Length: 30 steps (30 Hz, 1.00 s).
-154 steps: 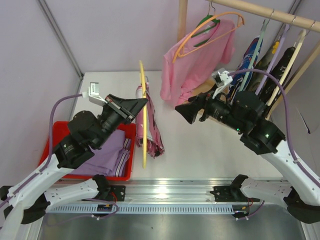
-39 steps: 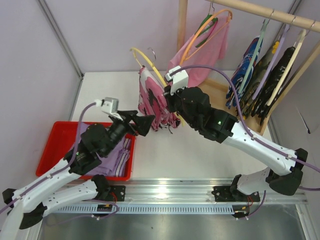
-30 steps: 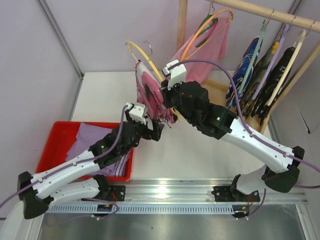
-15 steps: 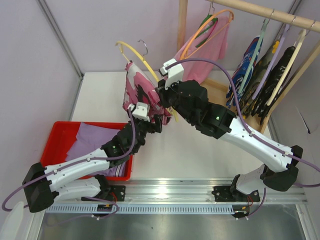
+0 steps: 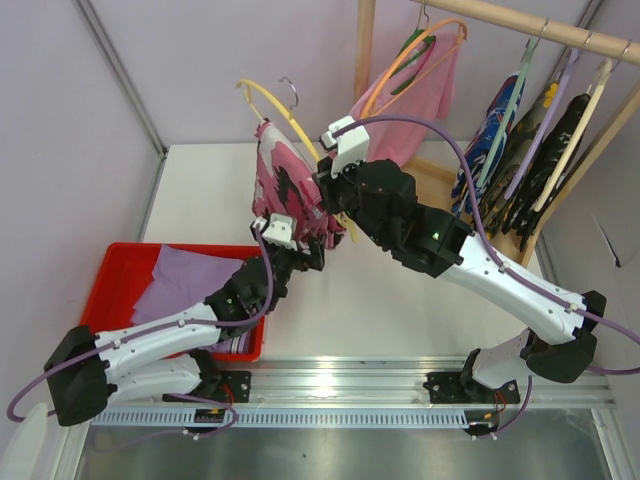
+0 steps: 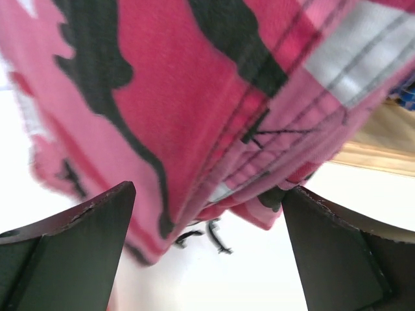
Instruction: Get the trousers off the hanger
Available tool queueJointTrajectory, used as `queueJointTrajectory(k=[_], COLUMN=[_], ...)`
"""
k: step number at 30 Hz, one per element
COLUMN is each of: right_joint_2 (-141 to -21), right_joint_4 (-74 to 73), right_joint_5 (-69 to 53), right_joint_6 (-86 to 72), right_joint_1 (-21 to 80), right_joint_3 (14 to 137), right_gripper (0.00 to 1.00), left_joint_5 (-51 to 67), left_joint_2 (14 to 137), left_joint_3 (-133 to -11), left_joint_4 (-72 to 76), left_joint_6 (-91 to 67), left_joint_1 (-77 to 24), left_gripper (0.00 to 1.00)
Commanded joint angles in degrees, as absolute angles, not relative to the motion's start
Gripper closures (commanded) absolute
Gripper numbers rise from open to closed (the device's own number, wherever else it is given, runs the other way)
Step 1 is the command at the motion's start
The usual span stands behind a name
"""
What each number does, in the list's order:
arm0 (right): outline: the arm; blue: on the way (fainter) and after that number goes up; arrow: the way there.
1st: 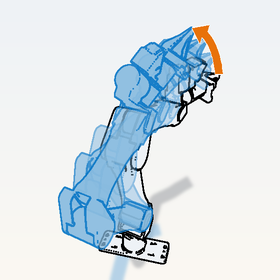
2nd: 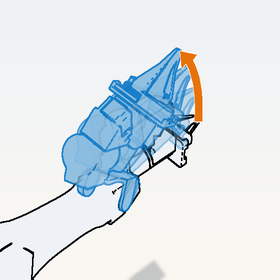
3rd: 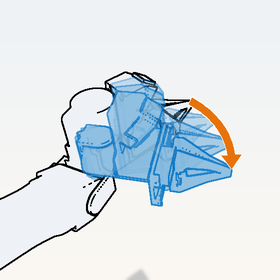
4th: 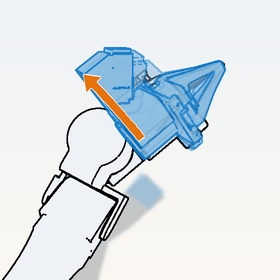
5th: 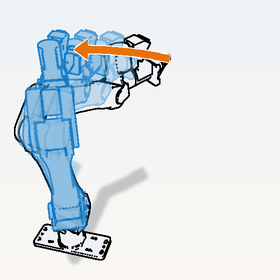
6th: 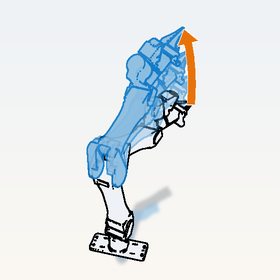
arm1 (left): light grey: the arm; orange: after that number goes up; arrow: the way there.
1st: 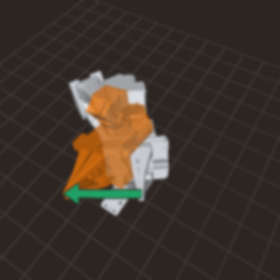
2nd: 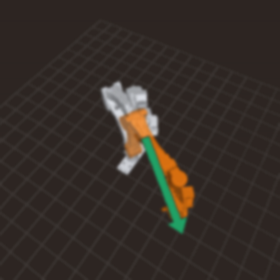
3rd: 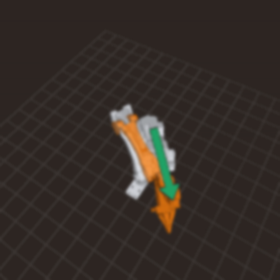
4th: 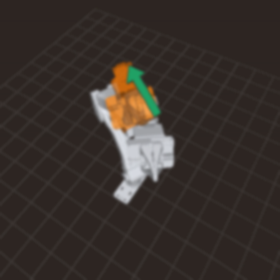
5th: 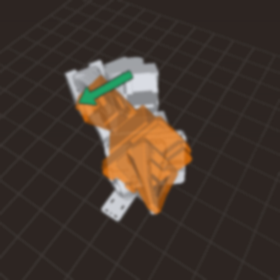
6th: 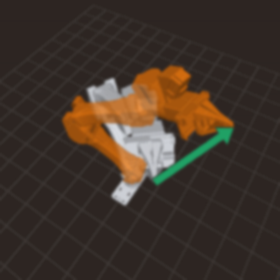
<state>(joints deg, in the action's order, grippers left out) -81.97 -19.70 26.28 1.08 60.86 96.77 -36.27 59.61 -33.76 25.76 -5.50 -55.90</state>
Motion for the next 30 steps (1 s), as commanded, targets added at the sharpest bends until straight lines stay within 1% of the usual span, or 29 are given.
queueJointTrajectory(k=[1, 8, 12, 14, 20, 25, 28, 30], right_joint_2=[-79.19, -79.1, -79.01, -78.66, -77.78, -77.7, -77.34, -77.08], right_joint_4=[-5.97, -6.59, -6.77, -6.86, -4.83, -4.49, -4.22, -4.13], right_joint_5=[27.33, 27.69, 26.72, 26.02, 26.1, 26.28, 26.28, 26.37], right_joint_6=[1.76, 2.02, 0.97, 0.0, -2.37, -3.16, -3.43, -3.87], right_joint_1=[60.82, 60.82, 60.73, 60.91, 61.17, 61.08, 61.17, 61.08], right_joint_3=[100.98, 101.25, 101.08, 100.29, 98.17, 97.56, 97.12, 96.86], right_gripper=[1.0, 1.0, 1.0, 1.0, 1.0, 1.0, 1.0, 1.0], left_joint_5=[-32.0, -32.79, -36.2, -37.26, -38.4, -40.77, -45.77, -46.93], left_joint_2=[55.65, 48.62, 48.6, 50.0, 59.58, 64.59, 67.66, 68.99], left_joint_3=[-30.95, -24.44, -23.73, -24.69, -30.93, -32.08, -33.92, -35.06], left_joint_4=[30.93, 31.47, 31.03, 32.08, 32.43, 36.99, 38.31, 38.93], left_joint_6=[-5.44, -5.54, -5.54, -4.49, -2.63, -3.86, -3.96, -3.43], left_joint_1=[-55.81, -55.81, -55.81, -55.81, -55.72, -55.81, -55.72, -55.46], left_gripper=[0.01, 0.0, 0.01, 0.01, 0.03, 0.03, 0.07, 0.09])
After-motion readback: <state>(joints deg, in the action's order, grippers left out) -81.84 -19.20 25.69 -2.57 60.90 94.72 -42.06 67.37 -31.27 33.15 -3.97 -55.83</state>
